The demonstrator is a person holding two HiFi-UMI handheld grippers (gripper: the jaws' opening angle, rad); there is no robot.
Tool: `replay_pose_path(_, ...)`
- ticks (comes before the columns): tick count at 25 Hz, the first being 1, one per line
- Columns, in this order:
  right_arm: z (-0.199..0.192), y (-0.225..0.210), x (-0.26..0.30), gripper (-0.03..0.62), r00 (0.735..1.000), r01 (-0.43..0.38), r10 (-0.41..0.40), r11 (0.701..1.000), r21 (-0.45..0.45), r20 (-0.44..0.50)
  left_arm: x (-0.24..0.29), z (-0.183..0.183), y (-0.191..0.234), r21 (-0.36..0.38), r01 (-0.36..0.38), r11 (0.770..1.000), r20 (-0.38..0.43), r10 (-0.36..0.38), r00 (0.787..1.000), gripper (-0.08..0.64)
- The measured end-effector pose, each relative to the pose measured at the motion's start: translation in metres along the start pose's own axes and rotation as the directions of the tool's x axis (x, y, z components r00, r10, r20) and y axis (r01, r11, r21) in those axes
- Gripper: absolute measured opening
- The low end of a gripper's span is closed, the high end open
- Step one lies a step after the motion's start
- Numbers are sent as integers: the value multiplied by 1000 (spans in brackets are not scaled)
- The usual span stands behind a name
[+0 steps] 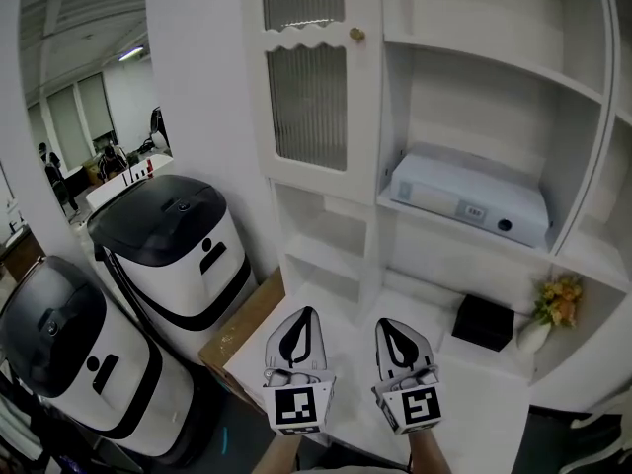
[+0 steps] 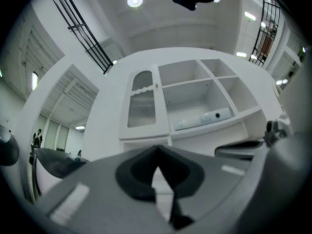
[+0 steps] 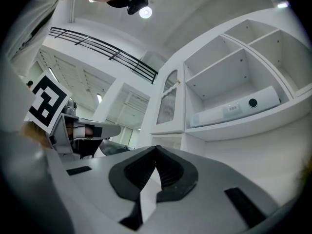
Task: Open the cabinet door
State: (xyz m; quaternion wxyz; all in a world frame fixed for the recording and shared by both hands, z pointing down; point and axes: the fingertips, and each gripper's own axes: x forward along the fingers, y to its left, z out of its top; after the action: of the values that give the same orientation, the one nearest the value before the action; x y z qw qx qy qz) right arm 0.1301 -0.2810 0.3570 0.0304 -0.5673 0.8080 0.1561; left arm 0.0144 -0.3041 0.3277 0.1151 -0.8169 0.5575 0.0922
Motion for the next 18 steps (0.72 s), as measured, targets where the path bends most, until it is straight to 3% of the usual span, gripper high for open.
replay_pose_path(6, 21, 0, 21, 2, 998, -41, 42, 999, -25, 44, 12, 8, 16, 14, -28, 1000, 9, 28, 1000, 6)
replay_pose_path(9, 56, -12, 44, 2, 991, -54, 59, 998, -44, 122, 33, 28, 31, 25, -54, 998, 36, 53, 998, 6)
replay_pose_path(10, 75, -16, 53, 33, 985, -60, 69, 996, -61, 160, 41, 38, 36, 29, -63, 998, 49, 61, 997, 6)
replay_pose_path(14, 165, -28, 95, 86, 944, -49, 117, 974, -222, 307, 69, 85, 56, 46, -84, 995, 118, 79, 990, 6)
replay_pose_path(18, 234, -42, 146, 115, 942, 20, 117, 915, -403, 314, 82, 118, 64, 80, -88, 993, 173, 73, 982, 6)
